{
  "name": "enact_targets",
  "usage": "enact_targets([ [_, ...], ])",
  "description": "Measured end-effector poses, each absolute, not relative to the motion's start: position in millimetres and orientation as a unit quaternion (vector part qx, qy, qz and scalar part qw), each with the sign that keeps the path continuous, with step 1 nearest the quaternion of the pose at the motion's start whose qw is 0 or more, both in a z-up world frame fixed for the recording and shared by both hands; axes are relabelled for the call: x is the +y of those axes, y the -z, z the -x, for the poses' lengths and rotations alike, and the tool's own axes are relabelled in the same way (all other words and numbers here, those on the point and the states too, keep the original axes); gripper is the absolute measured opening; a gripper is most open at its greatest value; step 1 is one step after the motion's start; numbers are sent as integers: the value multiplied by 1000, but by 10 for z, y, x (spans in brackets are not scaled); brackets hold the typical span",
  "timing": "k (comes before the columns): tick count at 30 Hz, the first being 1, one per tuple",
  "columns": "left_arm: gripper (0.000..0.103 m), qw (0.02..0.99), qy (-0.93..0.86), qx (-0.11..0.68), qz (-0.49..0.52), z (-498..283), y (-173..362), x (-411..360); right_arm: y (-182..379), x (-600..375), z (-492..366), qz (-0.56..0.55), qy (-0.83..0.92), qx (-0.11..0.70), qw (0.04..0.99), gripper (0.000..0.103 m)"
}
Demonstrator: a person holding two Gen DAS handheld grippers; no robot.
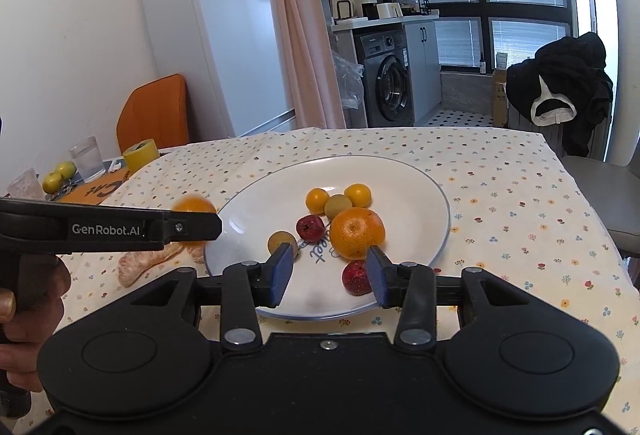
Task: Organize fruits
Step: 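Carry the red fruit and mandarin over the plate and open both tools, then grasp a peeled pink pomelo segment with the left tool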
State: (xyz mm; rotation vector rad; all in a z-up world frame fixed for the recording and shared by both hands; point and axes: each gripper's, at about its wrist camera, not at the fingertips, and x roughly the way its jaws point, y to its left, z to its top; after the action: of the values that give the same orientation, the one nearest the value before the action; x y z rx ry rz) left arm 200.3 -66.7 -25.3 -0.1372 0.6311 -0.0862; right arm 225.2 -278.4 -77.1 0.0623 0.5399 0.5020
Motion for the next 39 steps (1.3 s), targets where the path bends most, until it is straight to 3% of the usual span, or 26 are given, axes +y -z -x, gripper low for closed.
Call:
enact_targets([
  [5,44,948,32,307,74,-1957,219,-591,762,-2782,-2232,-31,-245,261,933,48],
  [16,75,952,0,292,90,-1759,134,-348,701,-2691,-2161,-28,-253,254,933,58],
  [24,81,952,-18,288,100,-1609,98,-157,660,-2560,-2103,-20,-264,254,930,67],
  [34,85,944,-64,304,109,-1504,195,86,630,-2382,-2032,2,-265,241,934,103],
  [39,86,941,-72,312,110,-1483,263,163,642,-2306,-2041,11,-267,250,931,103],
])
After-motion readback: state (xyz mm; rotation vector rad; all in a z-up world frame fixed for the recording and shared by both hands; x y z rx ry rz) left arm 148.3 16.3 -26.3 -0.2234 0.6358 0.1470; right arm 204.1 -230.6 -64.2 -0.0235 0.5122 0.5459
